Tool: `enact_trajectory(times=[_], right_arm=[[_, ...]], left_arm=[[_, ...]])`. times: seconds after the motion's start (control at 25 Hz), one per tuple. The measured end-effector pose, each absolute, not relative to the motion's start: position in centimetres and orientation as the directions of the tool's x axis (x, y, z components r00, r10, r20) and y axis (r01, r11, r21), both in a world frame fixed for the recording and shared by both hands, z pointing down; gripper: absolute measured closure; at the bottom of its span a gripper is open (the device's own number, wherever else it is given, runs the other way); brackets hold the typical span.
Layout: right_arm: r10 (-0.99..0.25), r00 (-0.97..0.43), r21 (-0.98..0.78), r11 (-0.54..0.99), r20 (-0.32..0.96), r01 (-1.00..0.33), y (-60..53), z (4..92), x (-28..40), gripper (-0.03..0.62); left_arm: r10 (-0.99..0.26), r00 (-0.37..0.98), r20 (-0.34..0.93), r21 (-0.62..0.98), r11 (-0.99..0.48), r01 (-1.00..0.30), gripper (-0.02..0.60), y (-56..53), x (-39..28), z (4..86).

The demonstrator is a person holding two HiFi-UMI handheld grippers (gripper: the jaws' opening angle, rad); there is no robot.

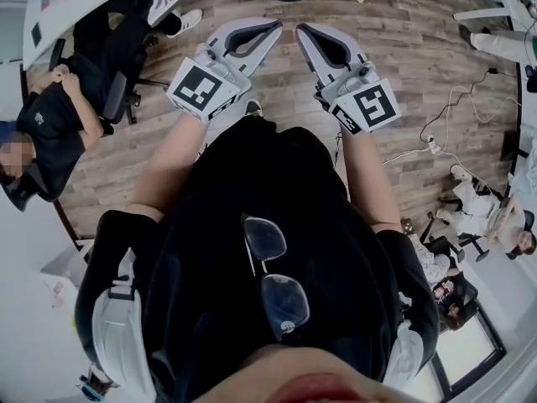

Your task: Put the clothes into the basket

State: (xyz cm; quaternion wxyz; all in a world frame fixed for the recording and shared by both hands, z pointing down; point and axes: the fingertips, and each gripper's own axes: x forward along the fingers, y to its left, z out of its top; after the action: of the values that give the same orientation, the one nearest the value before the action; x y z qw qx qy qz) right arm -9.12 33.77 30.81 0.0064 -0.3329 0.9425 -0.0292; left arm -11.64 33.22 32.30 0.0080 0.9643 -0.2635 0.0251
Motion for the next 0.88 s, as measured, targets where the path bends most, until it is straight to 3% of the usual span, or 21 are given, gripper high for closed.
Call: enact_trajectory(times=[0.88], right_arm=[[-0.561,-0.828,-0.074,0.825,0.025,-0.561,18.2,31.7,-6.6,0.569]], left_arm=[[-0.578,0.813,0.069,-0.008,-0.815,-0.579,0.571,18.4,-9.1,32.7]])
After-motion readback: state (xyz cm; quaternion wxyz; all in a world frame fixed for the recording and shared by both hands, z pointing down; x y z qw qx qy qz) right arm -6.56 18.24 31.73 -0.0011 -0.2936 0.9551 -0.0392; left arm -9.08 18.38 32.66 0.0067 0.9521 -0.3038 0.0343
